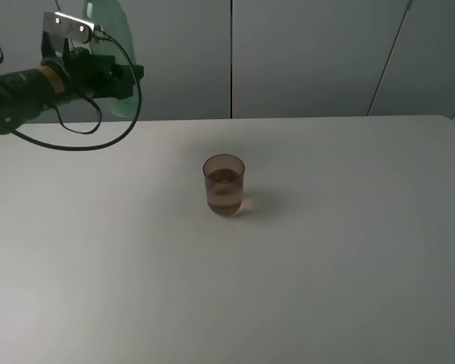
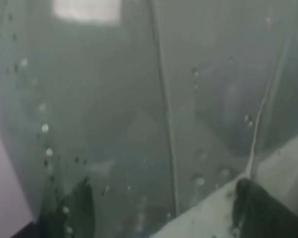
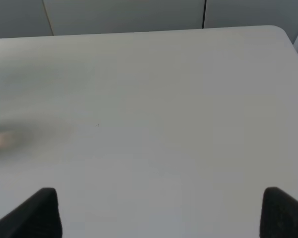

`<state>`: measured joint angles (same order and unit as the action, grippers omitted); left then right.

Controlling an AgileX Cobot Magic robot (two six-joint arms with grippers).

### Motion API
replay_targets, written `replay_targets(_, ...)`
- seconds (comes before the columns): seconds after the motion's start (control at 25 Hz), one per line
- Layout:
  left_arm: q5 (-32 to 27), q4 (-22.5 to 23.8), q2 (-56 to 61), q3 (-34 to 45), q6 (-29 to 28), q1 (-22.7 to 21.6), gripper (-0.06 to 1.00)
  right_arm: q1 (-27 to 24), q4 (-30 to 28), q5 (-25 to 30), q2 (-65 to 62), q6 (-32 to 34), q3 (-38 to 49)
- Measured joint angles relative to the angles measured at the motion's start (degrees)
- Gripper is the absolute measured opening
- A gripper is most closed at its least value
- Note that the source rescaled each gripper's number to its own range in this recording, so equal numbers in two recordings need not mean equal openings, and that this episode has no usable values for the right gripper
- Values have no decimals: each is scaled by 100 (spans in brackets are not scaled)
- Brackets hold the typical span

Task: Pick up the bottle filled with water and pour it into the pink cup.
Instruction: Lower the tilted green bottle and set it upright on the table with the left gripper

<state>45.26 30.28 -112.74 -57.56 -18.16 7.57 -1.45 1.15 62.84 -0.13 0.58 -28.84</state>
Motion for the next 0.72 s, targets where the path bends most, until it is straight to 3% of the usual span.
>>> replay_targets(0.28,580,-1483,56,1179,630,-236,0,0,0,0,0,0,0)
replay_targets(0.72,1635,-1592,-546,1498,1382,-247,0,0,0,0,0,0,0)
